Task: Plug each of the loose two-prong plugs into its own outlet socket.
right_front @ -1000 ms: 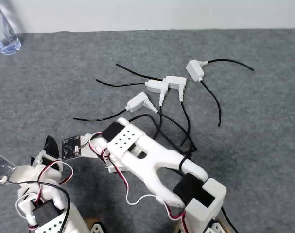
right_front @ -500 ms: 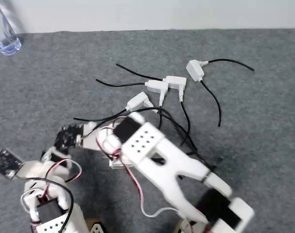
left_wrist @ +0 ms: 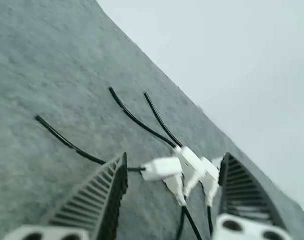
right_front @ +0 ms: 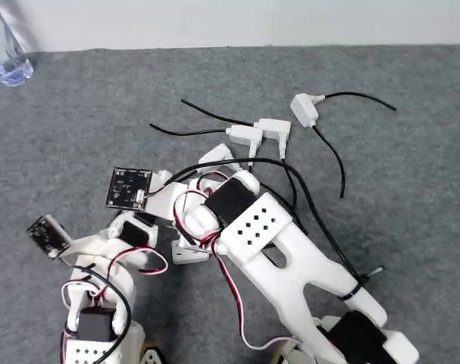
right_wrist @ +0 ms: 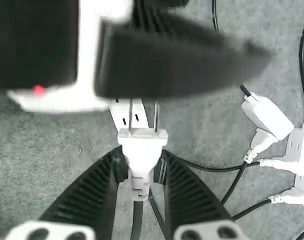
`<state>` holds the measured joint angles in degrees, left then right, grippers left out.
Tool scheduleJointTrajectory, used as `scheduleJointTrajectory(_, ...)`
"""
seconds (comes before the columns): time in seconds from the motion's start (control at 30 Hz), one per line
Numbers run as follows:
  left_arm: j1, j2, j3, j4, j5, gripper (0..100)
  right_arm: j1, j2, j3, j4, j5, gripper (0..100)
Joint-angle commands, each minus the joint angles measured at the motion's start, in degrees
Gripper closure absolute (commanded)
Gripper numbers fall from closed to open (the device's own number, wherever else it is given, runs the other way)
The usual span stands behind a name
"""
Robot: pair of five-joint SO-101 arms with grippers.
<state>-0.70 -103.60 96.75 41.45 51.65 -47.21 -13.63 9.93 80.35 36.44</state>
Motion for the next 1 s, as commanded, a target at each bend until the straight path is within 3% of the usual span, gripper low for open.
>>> scheduleJointTrajectory(0.0, 4.57, -0.62, -0.40, -1.58, 0.70, 72, 0.75, -2.42, -2.20, -2.95, -0.26, 99.1)
scheduleJointTrajectory(0.17, 9.58, -0.62, -0.66, 2.55, -0.09, 72, 2.24, -2.42, -2.46, -4.79, -0.26, 99.1)
scheduleJointTrajectory(0.57, 9.76, -0.62, -0.48, 3.25, -1.49, 72, 2.42, -3.12, -2.99, -4.18, -0.26, 99.1)
scheduleJointTrajectory(0.97, 9.67, -0.62, -0.31, 3.34, -1.49, 72, 2.51, -3.12, -16.00, 6.64, -0.26, 99.1)
